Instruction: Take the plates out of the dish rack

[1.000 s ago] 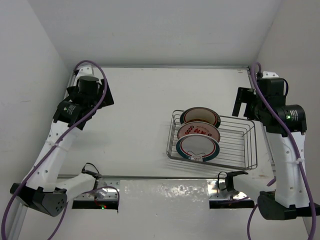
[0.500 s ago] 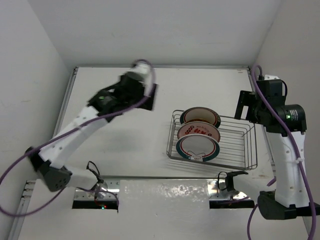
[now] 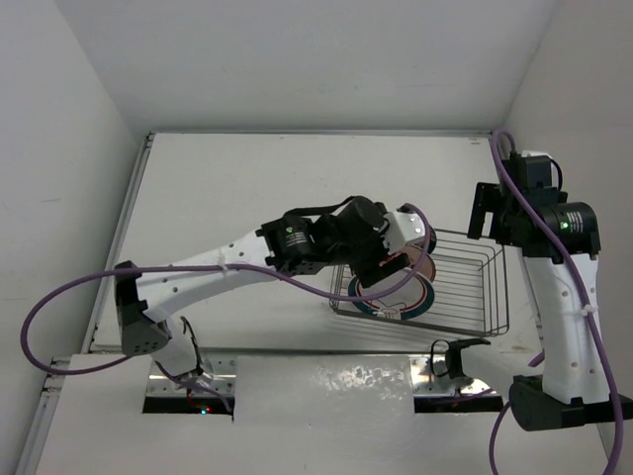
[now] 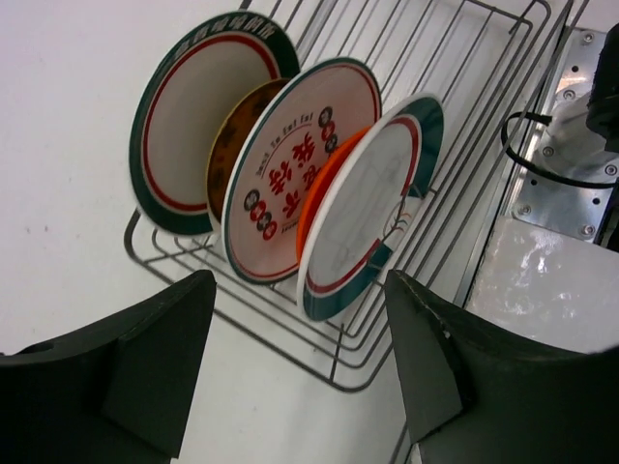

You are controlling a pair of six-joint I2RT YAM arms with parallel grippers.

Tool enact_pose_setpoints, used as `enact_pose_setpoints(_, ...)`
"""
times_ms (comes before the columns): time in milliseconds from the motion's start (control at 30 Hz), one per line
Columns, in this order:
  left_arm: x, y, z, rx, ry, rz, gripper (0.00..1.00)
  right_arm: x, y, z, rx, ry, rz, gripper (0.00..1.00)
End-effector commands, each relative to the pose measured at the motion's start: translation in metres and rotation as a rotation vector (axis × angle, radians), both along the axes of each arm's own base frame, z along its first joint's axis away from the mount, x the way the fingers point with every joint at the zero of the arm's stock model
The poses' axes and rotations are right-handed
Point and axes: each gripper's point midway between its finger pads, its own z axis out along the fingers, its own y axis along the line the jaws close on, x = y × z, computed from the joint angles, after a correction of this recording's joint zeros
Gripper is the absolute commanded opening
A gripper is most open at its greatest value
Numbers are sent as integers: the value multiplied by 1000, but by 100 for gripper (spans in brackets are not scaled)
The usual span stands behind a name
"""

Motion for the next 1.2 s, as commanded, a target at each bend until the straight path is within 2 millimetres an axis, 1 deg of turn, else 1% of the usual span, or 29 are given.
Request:
enact_pose_setpoints(0, -11, -34, 4, -32, -21, -131, 68, -16, -5, -2, -24, 38, 0, 99)
enact_pose_setpoints(133, -8, -44, -14, -10, -31, -146, 68, -16, 1, -7, 8, 36, 25, 99)
enact_pose_setpoints(200, -6, -53, -21, -4, -32, -162, 68, -14, 5, -9, 26, 36, 39, 99)
enact_pose_setpoints(267, -3, -62, -32, 14, -32, -167, 67, -13, 7, -9, 35, 35, 48, 99)
enact_pose_setpoints(300, 0, -64, -35, 17, -37, -160, 67, -11, 9, -8, 41, 28, 54, 99)
enact_pose_setpoints(333, 3, -67, -44, 35, -43, -153, 67, -11, 12, -9, 56, 24, 65, 99)
enact_pose_setpoints(400, 10, -71, -51, 41, -61, -137, 66, -9, 16, -9, 75, 19, 77, 99)
enact_pose_setpoints(433, 12, -74, -60, 62, -62, -139, 64, -8, 19, -10, 89, 21, 90, 99)
enact_pose_setpoints(500, 16, -75, -71, 83, -67, -128, 58, -6, 21, -10, 97, 17, 95, 99)
enact_pose_setpoints(533, 17, -76, -80, 101, -63, -126, 54, -5, 22, -9, 103, 13, 98, 99)
enact_pose_setpoints(567, 19, -77, -84, 106, -64, -121, 47, -5, 22, -8, 102, 8, 100, 99)
enact_pose_setpoints(633, 19, -76, -96, 129, -58, -114, 37, -4, 22, -3, 98, -6, 102, 99)
enact_pose_setpoints(667, 20, -76, -95, 128, -60, -108, 26, -4, 20, -2, 87, -6, 98, 99)
enact_pose_setpoints(700, 22, -75, -93, 130, -74, -92, 19, -3, 19, 3, 80, -19, 96, 99)
enact_pose_setpoints(733, 23, -73, -86, 121, -89, -81, 14, -2, 18, 6, 74, -24, 94, 99)
enact_pose_setpoints(767, 23, -74, -81, 116, -108, -68, 2, -1, 17, 9, 66, -32, 86, 99)
enact_pose_setpoints(800, 29, -70, -73, 115, -144, -30, 0, 0, 16, 11, 63, -38, 80, 99)
enact_pose_setpoints(867, 32, -69, -53, 92, -193, -7, 0, 1, 15, 13, 61, -46, 78, 99)
enact_pose_setpoints(900, 38, -64, -46, 98, -228, 22, 0, 2, 15, 14, 56, -45, 74, 99)
enact_pose_setpoints(1000, 44, -59, -15, 65, -294, 60, 0, 5, 14, 15, 55, -47, 68, 99)
enact_pose_setpoints(1033, 44, -56, -2, 57, -321, 51, 0, 6, 14, 14, 55, -46, 66, 99)
enact_pose_setpoints(1100, 45, -51, 16, 45, -363, 37, 0, 8, 15, 13, 61, -42, 67, 99)
enact_pose_setpoints(1133, 46, -49, 22, 38, -380, 38, 0, 9, 16, 13, 65, -39, 69, 99)
enact_pose_setpoints(1167, 44, -48, 22, 42, -388, 19, 0, 11, 17, 14, 69, -45, 68, 99)
